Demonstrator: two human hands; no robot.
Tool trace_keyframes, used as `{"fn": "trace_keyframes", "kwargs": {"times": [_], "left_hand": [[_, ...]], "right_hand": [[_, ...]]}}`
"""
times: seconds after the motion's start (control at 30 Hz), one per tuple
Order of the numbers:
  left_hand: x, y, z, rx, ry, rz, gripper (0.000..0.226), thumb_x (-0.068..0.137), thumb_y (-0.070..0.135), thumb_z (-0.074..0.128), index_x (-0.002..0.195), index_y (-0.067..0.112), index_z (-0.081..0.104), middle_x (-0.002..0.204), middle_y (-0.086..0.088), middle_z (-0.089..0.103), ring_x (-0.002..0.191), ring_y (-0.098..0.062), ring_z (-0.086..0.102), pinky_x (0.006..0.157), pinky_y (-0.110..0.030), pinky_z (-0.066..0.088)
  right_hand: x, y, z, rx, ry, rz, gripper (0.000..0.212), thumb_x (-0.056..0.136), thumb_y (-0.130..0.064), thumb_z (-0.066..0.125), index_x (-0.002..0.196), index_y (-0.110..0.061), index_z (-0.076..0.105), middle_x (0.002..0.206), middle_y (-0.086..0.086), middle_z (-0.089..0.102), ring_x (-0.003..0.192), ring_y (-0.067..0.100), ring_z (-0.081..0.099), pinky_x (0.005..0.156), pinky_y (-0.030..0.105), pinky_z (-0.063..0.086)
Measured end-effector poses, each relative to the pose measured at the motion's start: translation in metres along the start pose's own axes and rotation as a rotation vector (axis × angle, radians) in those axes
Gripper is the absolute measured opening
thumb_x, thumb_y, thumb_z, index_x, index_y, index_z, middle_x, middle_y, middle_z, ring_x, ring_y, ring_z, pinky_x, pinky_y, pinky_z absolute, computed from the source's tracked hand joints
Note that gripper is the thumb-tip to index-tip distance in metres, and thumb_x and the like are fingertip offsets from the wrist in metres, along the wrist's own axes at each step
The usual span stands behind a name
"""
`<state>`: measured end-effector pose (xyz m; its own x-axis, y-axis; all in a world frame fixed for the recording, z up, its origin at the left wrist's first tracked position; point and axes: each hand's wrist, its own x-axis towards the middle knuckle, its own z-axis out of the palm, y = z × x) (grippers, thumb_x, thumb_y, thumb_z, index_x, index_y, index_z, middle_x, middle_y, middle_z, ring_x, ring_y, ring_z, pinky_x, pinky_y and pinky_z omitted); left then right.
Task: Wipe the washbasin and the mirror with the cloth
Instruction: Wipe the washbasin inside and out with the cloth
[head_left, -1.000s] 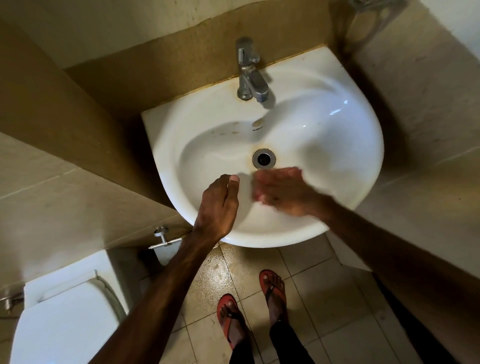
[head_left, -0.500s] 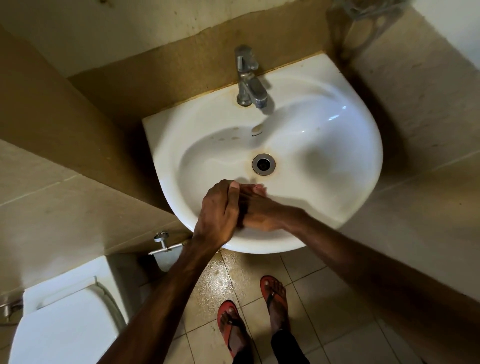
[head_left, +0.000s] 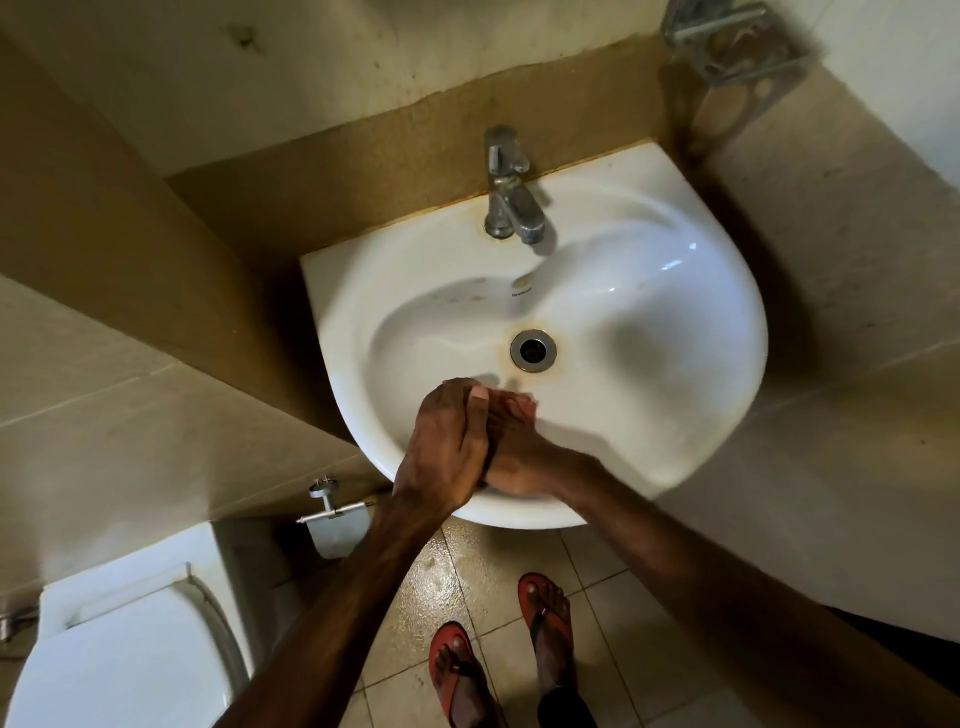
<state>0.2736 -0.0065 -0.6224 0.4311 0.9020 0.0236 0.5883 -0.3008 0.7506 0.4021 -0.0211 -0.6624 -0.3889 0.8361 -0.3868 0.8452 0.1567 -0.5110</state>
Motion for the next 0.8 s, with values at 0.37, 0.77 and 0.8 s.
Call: {"fn": "trace_keyframes", "kwargs": {"times": [0.37, 0.77, 0.8], "left_hand": [[-0.002, 0.004, 0.005, -0.02, 0.047, -0.079, 0.039, 0.105, 0.032, 0.034, 0.114, 0.006, 0.062, 0.107, -0.007, 0.066, 0.106, -0.026, 0.061, 0.097, -0.039, 0.048], [0.005, -0.002, 0.008, 0.054, 0.006, -0.145, 0.033, 0.104, 0.026, 0.043, 0.122, 0.003, 0.057, 0.125, -0.012, 0.06, 0.124, -0.025, 0.051, 0.107, -0.017, 0.03], [0.006, -0.003, 0.009, 0.069, -0.011, -0.148, 0.032, 0.105, 0.025, 0.044, 0.124, 0.002, 0.056, 0.126, -0.012, 0.059, 0.127, -0.025, 0.05, 0.109, -0.021, 0.031]], "right_hand": [[0.0, 0.083, -0.032, -0.195, 0.201, 0.436, 0.056, 0.108, -0.044, 0.027, 0.163, -0.035, 0.028, 0.175, 0.003, 0.013, 0.161, 0.033, 0.011, 0.127, 0.054, 0.004], [0.009, 0.119, -0.022, -0.307, 0.451, -0.126, 0.044, 0.103, -0.021, 0.045, 0.145, -0.023, 0.059, 0.156, 0.011, 0.053, 0.146, 0.04, 0.047, 0.114, 0.064, 0.041], [0.0, 0.136, -0.027, -0.343, 0.417, -0.013, 0.045, 0.103, -0.021, 0.048, 0.147, -0.024, 0.057, 0.159, 0.012, 0.049, 0.148, 0.042, 0.043, 0.115, 0.065, 0.036]]}}
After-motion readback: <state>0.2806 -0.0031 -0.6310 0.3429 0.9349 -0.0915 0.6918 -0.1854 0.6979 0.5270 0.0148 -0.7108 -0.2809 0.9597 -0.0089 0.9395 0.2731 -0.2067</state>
